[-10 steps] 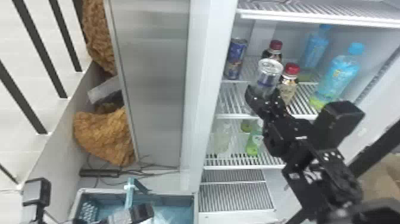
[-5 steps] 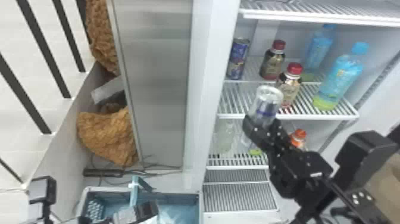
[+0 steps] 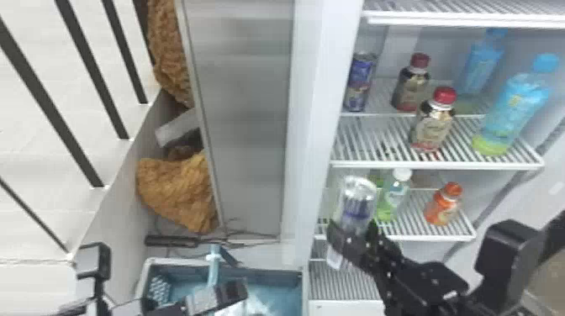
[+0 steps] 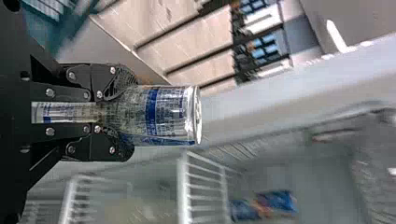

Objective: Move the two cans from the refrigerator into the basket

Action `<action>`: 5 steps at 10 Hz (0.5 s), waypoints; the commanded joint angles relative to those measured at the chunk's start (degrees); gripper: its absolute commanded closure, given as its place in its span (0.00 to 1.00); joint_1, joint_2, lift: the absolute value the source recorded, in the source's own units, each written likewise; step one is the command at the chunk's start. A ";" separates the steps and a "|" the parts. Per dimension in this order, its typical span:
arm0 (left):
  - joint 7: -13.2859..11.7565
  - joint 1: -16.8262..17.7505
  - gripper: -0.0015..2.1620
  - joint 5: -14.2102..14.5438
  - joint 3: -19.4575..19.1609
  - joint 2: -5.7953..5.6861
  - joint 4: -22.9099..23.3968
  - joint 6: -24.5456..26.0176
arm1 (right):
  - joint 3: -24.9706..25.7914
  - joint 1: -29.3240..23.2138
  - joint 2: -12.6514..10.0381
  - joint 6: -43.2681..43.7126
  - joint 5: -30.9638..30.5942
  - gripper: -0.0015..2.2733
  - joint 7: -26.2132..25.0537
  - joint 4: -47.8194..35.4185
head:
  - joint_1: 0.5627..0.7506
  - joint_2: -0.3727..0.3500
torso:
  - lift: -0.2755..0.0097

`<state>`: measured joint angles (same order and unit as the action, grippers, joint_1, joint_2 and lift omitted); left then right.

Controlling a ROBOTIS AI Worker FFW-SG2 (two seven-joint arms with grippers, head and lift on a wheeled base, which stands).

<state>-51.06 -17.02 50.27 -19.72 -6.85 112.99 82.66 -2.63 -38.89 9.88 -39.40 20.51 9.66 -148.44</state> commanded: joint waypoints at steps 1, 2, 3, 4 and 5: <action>0.09 0.01 0.55 0.00 -0.16 0.00 0.00 -0.12 | 0.01 0.37 0.14 -3.48 1.55 0.56 1.77 1.42 | 0.70 0.51 | 0.86; 0.09 0.15 0.55 0.00 -0.16 0.00 0.00 -0.12 | 0.12 0.93 0.22 -6.16 2.34 0.56 3.70 2.40 | 0.70 0.52 | 0.86; 0.09 0.15 0.55 0.00 -0.27 0.00 0.00 -0.12 | 0.35 1.49 0.31 -8.41 2.92 0.56 5.98 3.53 | 0.70 0.55 | 0.86; 0.09 0.15 0.55 0.00 -0.39 0.00 0.00 -0.12 | 0.46 2.62 0.49 -10.37 3.94 0.56 8.53 5.35 | 0.70 0.58 | 0.86; 0.09 0.15 0.55 0.00 -0.39 0.00 0.00 -0.12 | 0.46 3.88 0.66 -11.64 4.86 0.56 10.91 7.75 | 0.70 0.60 | 0.86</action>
<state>-50.92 -16.87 50.28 -20.10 -6.85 112.99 82.54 -2.18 -35.74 10.46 -50.19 24.85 20.53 -141.89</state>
